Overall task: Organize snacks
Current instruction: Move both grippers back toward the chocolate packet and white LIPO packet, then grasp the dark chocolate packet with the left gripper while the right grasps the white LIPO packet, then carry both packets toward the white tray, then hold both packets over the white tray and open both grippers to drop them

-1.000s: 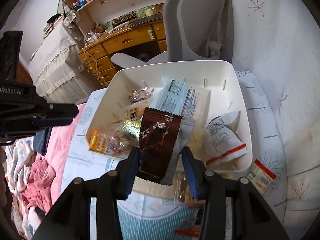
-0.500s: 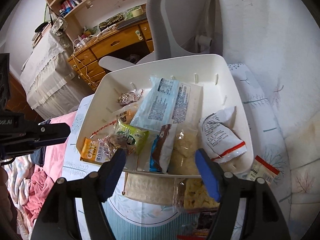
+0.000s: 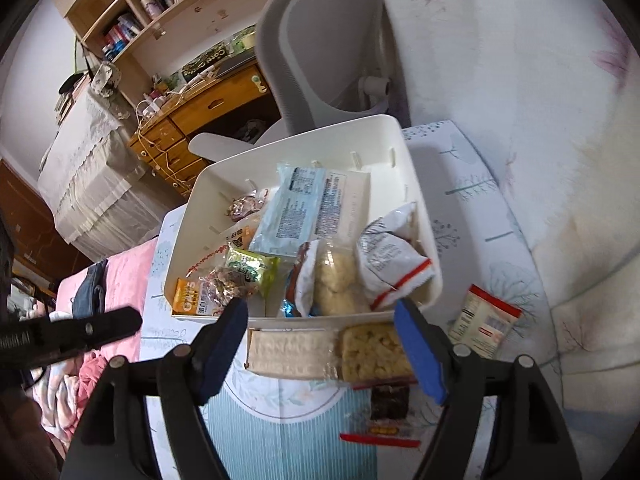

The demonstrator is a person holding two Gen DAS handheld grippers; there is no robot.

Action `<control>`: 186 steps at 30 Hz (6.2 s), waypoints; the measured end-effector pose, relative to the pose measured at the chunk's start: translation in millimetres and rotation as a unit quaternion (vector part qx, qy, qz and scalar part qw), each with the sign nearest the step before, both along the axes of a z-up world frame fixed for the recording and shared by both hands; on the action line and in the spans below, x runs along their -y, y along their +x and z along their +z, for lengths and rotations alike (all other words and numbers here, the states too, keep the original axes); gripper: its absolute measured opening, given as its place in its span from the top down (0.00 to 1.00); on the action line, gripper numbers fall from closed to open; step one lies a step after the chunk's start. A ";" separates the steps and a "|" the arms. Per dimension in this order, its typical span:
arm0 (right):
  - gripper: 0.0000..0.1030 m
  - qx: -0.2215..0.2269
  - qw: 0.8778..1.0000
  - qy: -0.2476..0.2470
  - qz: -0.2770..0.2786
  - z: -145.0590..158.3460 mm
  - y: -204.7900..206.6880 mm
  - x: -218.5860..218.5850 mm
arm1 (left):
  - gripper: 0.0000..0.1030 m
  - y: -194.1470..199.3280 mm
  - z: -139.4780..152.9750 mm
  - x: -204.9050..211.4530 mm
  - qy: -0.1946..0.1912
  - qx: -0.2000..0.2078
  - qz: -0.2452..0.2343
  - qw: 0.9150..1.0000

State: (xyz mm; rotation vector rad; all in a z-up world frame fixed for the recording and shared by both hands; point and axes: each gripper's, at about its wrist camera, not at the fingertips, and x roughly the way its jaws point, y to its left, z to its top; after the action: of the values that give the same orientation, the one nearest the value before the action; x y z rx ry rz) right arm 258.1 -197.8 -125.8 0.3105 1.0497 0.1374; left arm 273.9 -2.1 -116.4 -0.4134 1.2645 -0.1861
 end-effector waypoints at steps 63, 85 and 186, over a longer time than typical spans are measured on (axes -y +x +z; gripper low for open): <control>0.24 -0.293 0.947 -0.018 -0.127 -154.3 53.9 104.5 | 0.22 -4.1 -184.6 207.5 0.166 -0.119 -0.069 0.977; 0.43 -0.277 0.952 -0.113 -0.064 -157.4 46.4 59.8 | 0.40 -11.2 -194.8 185.5 0.142 -0.141 -0.043 0.979; 0.18 -0.019 0.996 0.057 -0.058 -10.3 6.3 32.1 | 0.21 43.3 -15.0 27.5 0.100 0.020 -0.004 0.995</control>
State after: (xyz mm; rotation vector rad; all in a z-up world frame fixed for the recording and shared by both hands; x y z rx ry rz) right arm 264.4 -229.8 -136.1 0.4785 1.0601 0.0872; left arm 317.2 -29.5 -131.4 -0.2316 1.2316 -0.0727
